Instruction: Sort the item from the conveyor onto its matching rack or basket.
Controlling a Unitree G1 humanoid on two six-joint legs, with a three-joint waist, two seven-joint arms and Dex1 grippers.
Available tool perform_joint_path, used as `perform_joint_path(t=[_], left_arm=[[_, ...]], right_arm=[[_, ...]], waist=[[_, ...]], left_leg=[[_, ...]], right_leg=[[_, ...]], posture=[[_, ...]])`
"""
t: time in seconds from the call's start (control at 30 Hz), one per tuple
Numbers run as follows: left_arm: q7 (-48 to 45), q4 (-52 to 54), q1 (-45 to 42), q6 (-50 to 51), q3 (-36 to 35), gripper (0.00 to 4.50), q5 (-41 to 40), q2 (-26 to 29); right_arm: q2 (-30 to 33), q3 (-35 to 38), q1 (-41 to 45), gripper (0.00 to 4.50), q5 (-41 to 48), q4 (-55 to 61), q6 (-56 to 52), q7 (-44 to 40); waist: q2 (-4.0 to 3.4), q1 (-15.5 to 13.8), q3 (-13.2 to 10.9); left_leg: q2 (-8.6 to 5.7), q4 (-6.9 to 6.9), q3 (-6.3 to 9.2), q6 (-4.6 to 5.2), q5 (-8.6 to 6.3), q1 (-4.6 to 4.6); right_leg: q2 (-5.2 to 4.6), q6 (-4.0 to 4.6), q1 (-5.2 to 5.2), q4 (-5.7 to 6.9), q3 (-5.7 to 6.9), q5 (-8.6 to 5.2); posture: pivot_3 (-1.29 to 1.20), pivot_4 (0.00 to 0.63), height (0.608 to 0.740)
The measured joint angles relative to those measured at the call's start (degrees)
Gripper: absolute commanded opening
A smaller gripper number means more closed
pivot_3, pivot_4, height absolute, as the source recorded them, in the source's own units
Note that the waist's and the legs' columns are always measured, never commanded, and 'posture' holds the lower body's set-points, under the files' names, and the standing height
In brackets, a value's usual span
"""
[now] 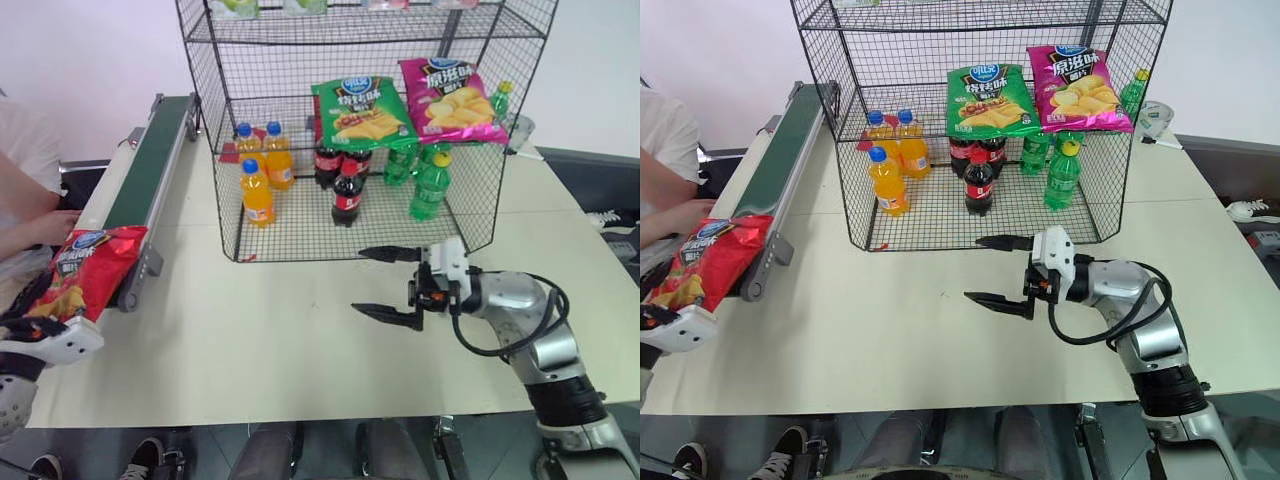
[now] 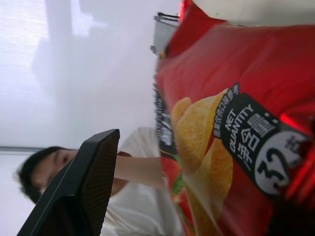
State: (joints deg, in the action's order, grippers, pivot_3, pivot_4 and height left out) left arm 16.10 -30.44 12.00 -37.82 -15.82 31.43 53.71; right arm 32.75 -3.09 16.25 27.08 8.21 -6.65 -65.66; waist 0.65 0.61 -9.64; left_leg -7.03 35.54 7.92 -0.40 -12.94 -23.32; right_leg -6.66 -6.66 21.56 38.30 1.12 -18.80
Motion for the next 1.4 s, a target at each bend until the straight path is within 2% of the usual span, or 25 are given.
perform_joint_path(t=[0.13,0.17,0.2,0.43,0.6,0.8,1.03,1.1,1.2,1.4], left_arm=[[-0.8,-0.7,-2.9,0.8,1.1,0.97,-1.2,-0.2],[-0.9,-0.7,-3.4,1.2,1.1,0.34,-1.2,-0.2],[-0.9,-0.7,-3.8,1.4,1.1,0.05,-1.3,-0.2],[-1.7,0.4,-3.6,3.8,1.1,0.05,-2.6,-1.0],[-1.6,5.9,-1.1,5.1,0.0,0.05,-3.0,-1.0],[-4.9,25.6,4.1,7.8,-7.5,0.05,-3.8,-1.9],[-11.7,43.0,5.9,9.7,-9.9,0.05,-3.7,-4.8],[-13.6,45.4,3.6,10.0,-9.5,0.05,-3.7,-5.2],[-16.7,48.5,-4.6,12.2,-6.5,0.05,-3.7,-5.5],[-21.0,49.0,-20.1,14.4,4.6,0.05,-3.1,-9.5]], right_arm=[[0.1,0.4,0.0,4.5,-0.2,-0.3,0.1,0.2],[0.1,0.4,0.0,4.5,-0.5,-0.3,0.4,0.2],[0.1,0.4,0.0,4.5,-0.9,-0.4,0.7,0.3],[0.3,1.4,-0.6,4.5,-1.5,-1.3,1.7,0.3],[0.4,1.7,-0.5,4.5,-2.0,-3.2,2.4,0.0],[2.4,6.0,-1.9,4.5,-0.7,-3.6,2.5,0.1],[4.5,13.3,-4.8,4.5,2.1,-3.5,1.1,2.0],[4.6,15.9,-5.5,4.5,4.3,-3.3,-0.1,2.9],[4.9,20.3,-7.3,4.5,7.3,-1.6,-1.4,3.9],[4.1,22.2,-9.6,4.5,8.1,1.4,-1.8,6.9]], waist=[[0.0,0.0,0.0],[0.0,0.0,0.0],[0.0,0.0,0.0],[0.01,0.1,0.0],[0.01,0.0,0.0],[0.01,-0.3,0.0],[-0.02,-0.1,0.0],[-0.03,-0.2,0.0],[-0.07,-1.0,0.0],[-0.1,-1.2,0.0]], left_leg=[[0.0,0.03,0.0,0.0,0.0,0.0],[0.0,0.07,0.0,0.0,0.0,0.0],[0.0,0.08,0.0,0.0,0.0,0.0],[0.0,0.07,-0.01,0.0,0.0,0.0],[0.0,0.1,-0.01,0.0,0.0,0.0],[-0.01,0.15,-0.01,0.0,-0.01,-0.02],[0.01,0.08,-0.05,0.0,0.0,-0.05],[0.01,0.09,-0.05,0.01,0.0,-0.06],[0.01,0.18,-0.05,0.01,0.0,-0.06],[0.0,0.28,-0.09,0.0,0.01,-0.07]], right_leg=[[-0.01,0.0,-0.01,0.04,0.0,0.0],[-0.01,0.0,-0.02,0.05,0.0,0.0],[-0.01,0.0,-0.02,0.05,0.0,0.0],[0.0,0.0,-0.01,0.07,-0.01,0.0],[-0.02,0.0,-0.03,0.06,-0.02,0.0],[-0.06,0.0,-0.1,0.0,-0.02,0.0],[-0.04,0.01,-0.18,0.0,-0.06,0.01],[-0.03,0.01,-0.19,0.01,-0.06,0.01],[-0.01,0.01,-0.2,0.01,-0.05,0.01],[0.0,-0.01,-0.25,0.04,-0.06,0.03]], posture=[[0.0,0.15,0.74],[0.0,0.15,0.74],[0.0,0.15,0.74],[0.0,0.15,0.74],[0.0,0.15,0.74],[0.0,0.15,0.74],[0.0,0.15,0.74],[0.0,0.15,0.74],[0.0,0.15,0.74],[0.0,0.15,0.74]])
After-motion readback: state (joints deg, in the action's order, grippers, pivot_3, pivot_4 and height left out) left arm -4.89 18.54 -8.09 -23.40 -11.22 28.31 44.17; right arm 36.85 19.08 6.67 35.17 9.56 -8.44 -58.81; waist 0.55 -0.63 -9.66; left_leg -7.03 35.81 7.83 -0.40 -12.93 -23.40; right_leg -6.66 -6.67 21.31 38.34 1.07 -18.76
